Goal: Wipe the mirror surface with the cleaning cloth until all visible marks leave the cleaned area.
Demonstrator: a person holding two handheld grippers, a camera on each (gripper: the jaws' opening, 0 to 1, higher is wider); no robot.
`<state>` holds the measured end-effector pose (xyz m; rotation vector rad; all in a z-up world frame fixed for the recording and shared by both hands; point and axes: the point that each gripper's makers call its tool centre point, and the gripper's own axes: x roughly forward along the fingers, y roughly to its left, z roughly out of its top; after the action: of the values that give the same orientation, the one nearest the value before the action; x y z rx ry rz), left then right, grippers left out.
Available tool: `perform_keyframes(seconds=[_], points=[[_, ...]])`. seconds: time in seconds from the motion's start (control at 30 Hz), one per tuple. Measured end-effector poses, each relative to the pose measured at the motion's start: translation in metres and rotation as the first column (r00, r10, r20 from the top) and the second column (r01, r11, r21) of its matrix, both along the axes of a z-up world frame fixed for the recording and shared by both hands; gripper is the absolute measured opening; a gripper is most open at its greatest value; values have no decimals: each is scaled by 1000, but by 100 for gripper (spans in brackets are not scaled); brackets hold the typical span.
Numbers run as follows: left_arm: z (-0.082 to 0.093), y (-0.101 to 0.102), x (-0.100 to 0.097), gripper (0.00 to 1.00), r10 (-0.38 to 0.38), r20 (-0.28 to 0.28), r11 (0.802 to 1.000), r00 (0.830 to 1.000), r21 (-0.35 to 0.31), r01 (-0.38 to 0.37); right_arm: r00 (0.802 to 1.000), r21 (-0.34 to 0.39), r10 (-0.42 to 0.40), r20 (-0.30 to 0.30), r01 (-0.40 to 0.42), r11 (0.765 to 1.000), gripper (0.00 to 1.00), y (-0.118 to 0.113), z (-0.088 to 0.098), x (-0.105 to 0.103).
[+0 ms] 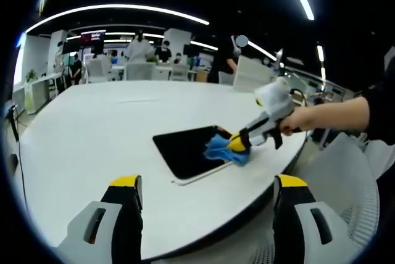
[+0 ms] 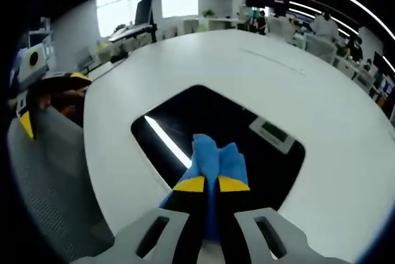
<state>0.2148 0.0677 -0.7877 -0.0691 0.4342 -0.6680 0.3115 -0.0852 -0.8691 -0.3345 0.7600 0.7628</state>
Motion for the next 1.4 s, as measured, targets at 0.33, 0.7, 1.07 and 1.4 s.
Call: perform_keyframes(seconds=[0.33, 0.7, 1.07, 1.4], points=[[0, 0, 0, 87, 1, -1, 1000, 1000, 0, -1, 1000, 15, 4, 1, -4, 1000, 0, 1, 0, -17], [-1, -1, -1, 87, -7, -7, 1000, 1000, 4, 7, 1000, 38, -10, -2, 10, 999, 0, 1, 1, -25], [-2, 0, -1, 87, -3, -14, 1000, 1000, 7, 3, 1000, 31, -15, 13, 14, 999, 0, 0, 1, -25], [-3, 0, -1, 87, -5, -23, 1000, 1000, 14, 5, 1000, 24, -23, 6, 23, 999, 0, -6, 1, -24]])
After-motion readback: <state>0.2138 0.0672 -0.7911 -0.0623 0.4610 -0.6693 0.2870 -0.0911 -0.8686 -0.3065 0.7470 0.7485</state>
